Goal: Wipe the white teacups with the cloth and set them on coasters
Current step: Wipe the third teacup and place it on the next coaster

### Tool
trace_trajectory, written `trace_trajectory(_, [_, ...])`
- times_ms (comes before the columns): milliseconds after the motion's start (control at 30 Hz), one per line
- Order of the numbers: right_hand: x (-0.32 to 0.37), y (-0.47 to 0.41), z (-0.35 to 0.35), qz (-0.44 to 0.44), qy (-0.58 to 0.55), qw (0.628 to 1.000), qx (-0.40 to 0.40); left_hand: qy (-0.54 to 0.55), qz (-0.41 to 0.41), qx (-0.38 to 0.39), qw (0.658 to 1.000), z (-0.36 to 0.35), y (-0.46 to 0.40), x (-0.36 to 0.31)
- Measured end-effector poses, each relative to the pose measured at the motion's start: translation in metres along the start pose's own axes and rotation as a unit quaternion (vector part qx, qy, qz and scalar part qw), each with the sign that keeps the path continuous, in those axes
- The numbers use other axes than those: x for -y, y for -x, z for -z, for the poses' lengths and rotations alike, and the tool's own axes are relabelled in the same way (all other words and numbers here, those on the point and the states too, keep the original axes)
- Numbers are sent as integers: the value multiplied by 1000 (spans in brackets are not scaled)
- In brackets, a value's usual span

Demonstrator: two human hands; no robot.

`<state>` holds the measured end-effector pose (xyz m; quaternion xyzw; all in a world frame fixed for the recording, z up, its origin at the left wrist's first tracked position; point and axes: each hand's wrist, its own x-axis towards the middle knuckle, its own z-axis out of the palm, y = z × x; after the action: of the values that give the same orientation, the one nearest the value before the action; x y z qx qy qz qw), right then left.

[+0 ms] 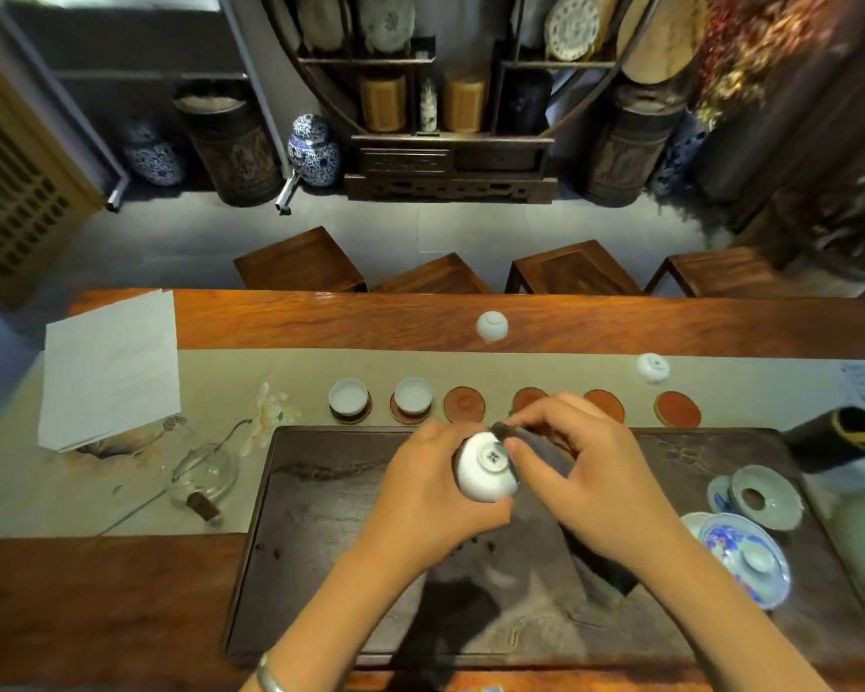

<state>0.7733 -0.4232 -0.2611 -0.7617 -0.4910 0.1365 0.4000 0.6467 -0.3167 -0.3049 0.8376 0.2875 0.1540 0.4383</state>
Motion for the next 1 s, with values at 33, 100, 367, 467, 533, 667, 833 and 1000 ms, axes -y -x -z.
trace_trajectory(33, [3, 3, 1, 14, 8, 1000, 4, 0, -7, -3, 1000, -1, 4, -3])
trace_trajectory(100, [7, 9, 2, 36, 35, 999, 18, 3, -19, -6, 1000, -2, 9, -9])
trace_trajectory(367, [17, 29, 4, 100, 161, 981, 53, 39, -24, -7, 999, -8, 22, -18])
trace_trajectory(467, [22, 32, 6, 107, 188, 974, 64, 31, -31, -12, 999, -8, 24, -17])
trace_trajectory(533, [23, 33, 8, 102, 193, 974, 65, 29, -30, -17, 999, -8, 24, -16])
trace_trajectory(667, [23, 34, 10, 99, 202, 972, 65, 12, -26, -10, 1000, -10, 22, -14])
trace_trajectory(833, [22, 38, 12, 97, 210, 970, 82, 0, -34, 5, 999, -12, 22, -12])
trace_trajectory(1000, [20, 41, 13, 90, 204, 973, 60, -2, -40, 2, 999, -13, 22, -17])
